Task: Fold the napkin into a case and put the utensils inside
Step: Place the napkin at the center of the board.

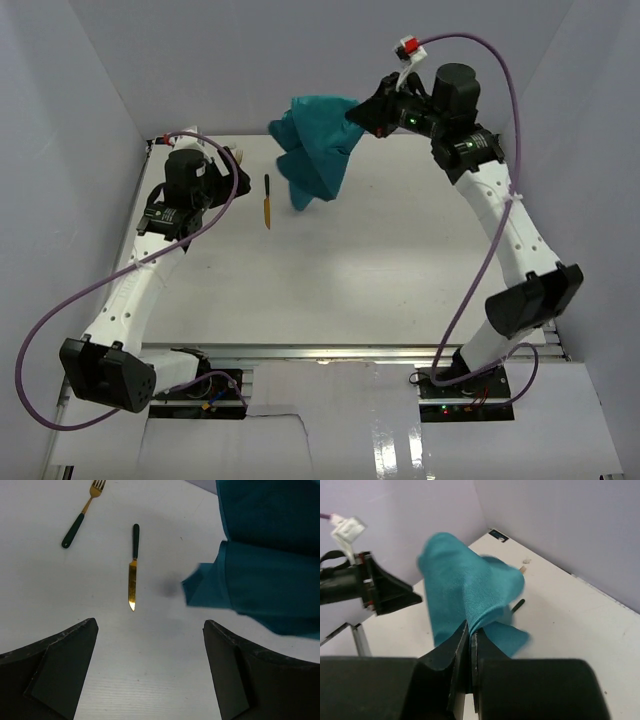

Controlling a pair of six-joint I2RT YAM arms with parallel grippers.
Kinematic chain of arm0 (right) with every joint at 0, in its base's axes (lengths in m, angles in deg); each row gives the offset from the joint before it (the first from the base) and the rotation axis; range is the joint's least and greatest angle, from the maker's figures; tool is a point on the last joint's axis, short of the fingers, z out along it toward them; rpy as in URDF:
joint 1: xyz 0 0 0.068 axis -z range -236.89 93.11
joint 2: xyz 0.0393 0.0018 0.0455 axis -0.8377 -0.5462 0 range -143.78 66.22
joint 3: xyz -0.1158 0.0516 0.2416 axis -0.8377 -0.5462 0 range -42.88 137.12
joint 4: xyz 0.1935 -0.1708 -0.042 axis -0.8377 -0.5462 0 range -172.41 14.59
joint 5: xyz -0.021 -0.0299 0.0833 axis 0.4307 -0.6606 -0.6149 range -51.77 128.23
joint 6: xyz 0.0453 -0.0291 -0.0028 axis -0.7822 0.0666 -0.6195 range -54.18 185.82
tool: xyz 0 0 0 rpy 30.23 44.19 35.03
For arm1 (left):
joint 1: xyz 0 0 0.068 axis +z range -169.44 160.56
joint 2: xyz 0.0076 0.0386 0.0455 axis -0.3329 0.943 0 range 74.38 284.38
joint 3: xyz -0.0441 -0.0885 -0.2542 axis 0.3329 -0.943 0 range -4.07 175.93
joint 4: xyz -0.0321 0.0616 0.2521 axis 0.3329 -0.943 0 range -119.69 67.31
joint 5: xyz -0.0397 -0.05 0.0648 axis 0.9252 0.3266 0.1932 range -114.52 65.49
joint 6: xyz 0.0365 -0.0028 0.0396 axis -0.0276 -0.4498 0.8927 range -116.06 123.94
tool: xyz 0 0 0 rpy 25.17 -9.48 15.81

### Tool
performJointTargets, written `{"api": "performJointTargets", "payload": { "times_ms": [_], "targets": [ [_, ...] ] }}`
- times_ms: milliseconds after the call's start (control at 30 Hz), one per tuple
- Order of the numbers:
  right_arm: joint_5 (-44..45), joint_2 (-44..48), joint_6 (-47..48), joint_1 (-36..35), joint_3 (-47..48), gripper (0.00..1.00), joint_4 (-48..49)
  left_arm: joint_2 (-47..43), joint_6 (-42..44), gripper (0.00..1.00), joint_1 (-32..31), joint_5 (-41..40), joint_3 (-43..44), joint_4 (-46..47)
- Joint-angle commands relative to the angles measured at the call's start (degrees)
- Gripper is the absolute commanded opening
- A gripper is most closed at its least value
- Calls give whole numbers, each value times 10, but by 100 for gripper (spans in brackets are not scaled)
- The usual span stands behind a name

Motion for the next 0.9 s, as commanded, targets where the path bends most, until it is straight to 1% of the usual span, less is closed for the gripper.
{"api": "performJointTargets", "payload": {
  "times_ms": [0, 67, 100, 133, 167, 200, 233, 267, 300, 333, 367, 433, 467, 500, 533, 600, 667, 700, 733, 867],
  "targets": [
    [-102, 78, -51, 23, -113, 8, 112, -19, -2, 98, 0, 2, -2, 3],
    [-81, 109, -57, 38, -171, 8, 112, -19, -3, 98, 0, 5, -5, 4],
    [-48, 139, -63, 45, -238, 8, 111, -20, -6, 98, -1, 6, -8, 5],
    [-31, 155, -76, 54, -277, 8, 112, -16, -6, 98, -1, 9, -9, 10],
    [-16, 180, -83, 79, -315, 8, 112, -14, -6, 98, 0, 13, -10, 12],
    [7, 189, -91, 96, -390, 9, 113, -10, -6, 98, 0, 15, -10, 13],
    [15, 197, -103, 111, -425, 11, 114, 0, -6, 98, 0, 19, -7, 15],
    [25, 207, -107, 140, -457, 12, 109, 5, -6, 98, 0, 23, -7, 16],
    [25, 211, -111, 155, -514, 15, 109, 11, -5, 98, -1, 27, -4, 17],
    [26, 214, -115, 167, -539, 24, 109, 18, -4, 98, 0, 33, -3, 16],
    [29, 217, -115, 186, -561, 58, 109, 34, -3, 98, 0, 37, -2, 16],
    [56, 210, -104, 195, -580, 82, 71, 49, -8, 98, -1, 47, -1, 14],
    [67, 206, -80, 196, -576, 97, 53, 62, -14, 98, -1, 62, 0, 13],
    [86, 200, -68, 196, -568, 97, 15, 68, -18, 98, -3, 63, 0, 13],
    [92, 199, -59, 196, -555, 90, 2, 75, -28, 98, -9, 84, 0, 13],
    [116, 208, -41, 192, -550, 90, -18, 96, -29, 98, -20, 104, 0, 13],
    [145, 225, -33, 179, -550, 90, -38, 110, -23, 98, -51, 111, -1, 9],
    [177, 232, -27, 171, -553, 90, -48, 125, -20, 98, -63, 113, -4, 7],
    [195, 240, -25, 161, -557, 90, -65, 134, -17, 98, -91, 114, -7, 6],
    [267, 276, -14, 92, -593, 90, -71, 194, 17, 98, -162, 125, -16, -1]
  ]
}}
